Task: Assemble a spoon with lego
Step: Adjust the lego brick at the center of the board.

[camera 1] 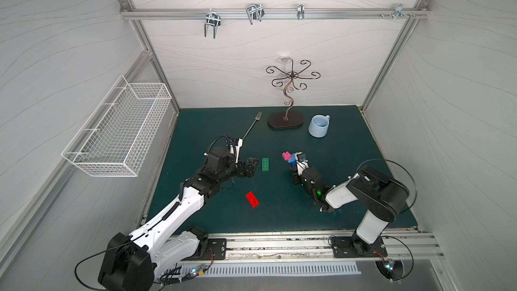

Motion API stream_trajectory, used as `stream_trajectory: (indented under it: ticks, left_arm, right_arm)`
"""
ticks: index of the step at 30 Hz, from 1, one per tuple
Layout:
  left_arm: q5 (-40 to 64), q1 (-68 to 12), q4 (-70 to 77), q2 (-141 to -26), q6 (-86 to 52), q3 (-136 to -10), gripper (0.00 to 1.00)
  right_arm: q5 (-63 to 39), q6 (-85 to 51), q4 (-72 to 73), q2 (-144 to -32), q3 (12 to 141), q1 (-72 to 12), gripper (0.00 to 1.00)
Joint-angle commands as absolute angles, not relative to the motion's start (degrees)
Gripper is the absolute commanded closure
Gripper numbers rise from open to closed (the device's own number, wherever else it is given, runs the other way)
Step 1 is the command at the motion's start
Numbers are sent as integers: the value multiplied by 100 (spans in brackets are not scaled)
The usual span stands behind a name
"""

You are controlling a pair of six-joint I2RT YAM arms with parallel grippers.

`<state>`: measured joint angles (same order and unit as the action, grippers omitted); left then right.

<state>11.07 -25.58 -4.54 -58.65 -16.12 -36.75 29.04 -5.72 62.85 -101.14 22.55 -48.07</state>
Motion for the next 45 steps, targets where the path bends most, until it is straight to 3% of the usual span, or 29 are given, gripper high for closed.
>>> stream_trajectory:
  ticks: [1, 18, 29, 39, 45]
  left_arm:
    - [989, -2562, -144, -5946, -1582, -3681, 0]
    - [689, -2572, 167, -6116, -1512, -3598, 0]
    - [750, -2571, 324, -5997, -1652, -3419, 0]
    - [738, -2575, 192, -5886, -1644, -3415, 0]
    - [737, -2573, 150, -5902, -1629, -3418, 0]
  right_arm:
    - [3509, -387, 7574, -10367, 2391, -5017, 86]
    - [4020, -1004, 7608, -11420, 2691, -4907, 83]
    - [4386, -892, 7603, -11379, 2470, -5174, 60]
    - [4368, -738, 7589, -11309, 2483, -5257, 46]
    - [4433, -725, 7585, -11189, 2367, -5258, 26]
